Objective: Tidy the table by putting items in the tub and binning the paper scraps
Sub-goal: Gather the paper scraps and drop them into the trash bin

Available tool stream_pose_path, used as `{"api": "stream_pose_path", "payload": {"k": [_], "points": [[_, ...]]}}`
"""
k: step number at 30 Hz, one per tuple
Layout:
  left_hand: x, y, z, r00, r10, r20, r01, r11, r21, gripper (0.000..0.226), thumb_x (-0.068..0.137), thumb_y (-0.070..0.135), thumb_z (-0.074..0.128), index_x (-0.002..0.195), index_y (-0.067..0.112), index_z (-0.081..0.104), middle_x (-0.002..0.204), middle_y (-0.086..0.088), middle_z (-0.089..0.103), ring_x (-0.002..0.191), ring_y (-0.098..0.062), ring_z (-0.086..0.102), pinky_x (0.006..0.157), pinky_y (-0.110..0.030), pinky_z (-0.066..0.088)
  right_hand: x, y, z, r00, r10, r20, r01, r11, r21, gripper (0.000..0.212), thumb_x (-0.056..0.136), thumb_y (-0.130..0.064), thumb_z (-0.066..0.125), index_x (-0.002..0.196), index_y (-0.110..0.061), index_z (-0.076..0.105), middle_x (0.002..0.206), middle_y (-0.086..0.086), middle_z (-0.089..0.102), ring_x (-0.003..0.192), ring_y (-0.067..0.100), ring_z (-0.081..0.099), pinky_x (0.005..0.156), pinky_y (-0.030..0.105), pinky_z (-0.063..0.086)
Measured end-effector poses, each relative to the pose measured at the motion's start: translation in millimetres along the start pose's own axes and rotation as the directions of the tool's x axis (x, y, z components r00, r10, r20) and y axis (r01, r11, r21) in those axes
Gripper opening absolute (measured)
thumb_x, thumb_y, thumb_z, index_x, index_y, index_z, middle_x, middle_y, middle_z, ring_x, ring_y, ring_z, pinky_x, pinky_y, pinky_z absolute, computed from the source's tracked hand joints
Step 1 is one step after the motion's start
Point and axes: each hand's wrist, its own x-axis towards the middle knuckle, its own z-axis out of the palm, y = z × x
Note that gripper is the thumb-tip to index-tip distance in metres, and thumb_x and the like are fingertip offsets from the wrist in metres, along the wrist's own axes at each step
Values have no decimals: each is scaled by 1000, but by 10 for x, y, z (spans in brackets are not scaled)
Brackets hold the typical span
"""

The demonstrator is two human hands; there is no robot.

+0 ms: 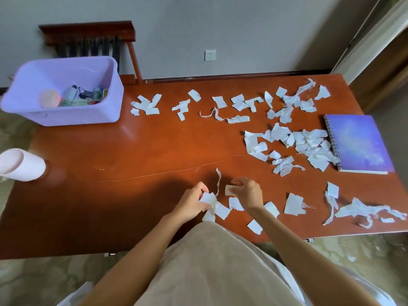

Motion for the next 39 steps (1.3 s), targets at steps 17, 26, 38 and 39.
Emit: {"api": "stream_pose_path", "payload": {"k": [17, 26, 38, 39], "points": [[-99, 181, 387, 998, 5, 59, -25, 939, 344, 38, 82, 2, 65, 113, 11, 45, 116, -9, 57, 105, -26, 56, 85, -37, 45, -51, 277, -136, 993, 1, 119, 40, 938, -343, 49, 82, -25, 70, 124, -11, 49, 127, 9, 52, 108, 25, 56, 90, 28, 51], [-73, 58, 396, 988, 69, -141, -21, 949, 316, 22, 87, 14, 62, 102, 7, 49, 104, -12, 60, 98, -29, 56, 72, -32, 38, -37, 227, -274, 996, -46, 73, 55, 991, -119, 22, 83, -17, 69, 92, -16, 49, 90, 3, 56, 74, 17, 55, 50, 10, 34], [209, 260, 152, 985, -116, -128, 124, 991, 50, 60, 75, 13, 76, 124, 9, 42, 125, -13, 55, 114, -28, 55, 87, -30, 46, -110, 119, -121, 955, -68, 290, 193, 882, -429, 45, 83, -20, 69, 122, -11, 50, 118, 10, 61, 100, 26, 62, 77, 23, 48], [224, 263, 185, 985, -122, -120, 133, 987, 89, 57, 76, 14, 76, 123, 9, 44, 125, -14, 56, 113, -29, 56, 89, -33, 47, -106, 103, -118, 961, -68, 268, 180, 890, -420, 44, 82, -20, 70, 120, -10, 52, 119, 10, 58, 101, 26, 61, 80, 24, 49]]}}
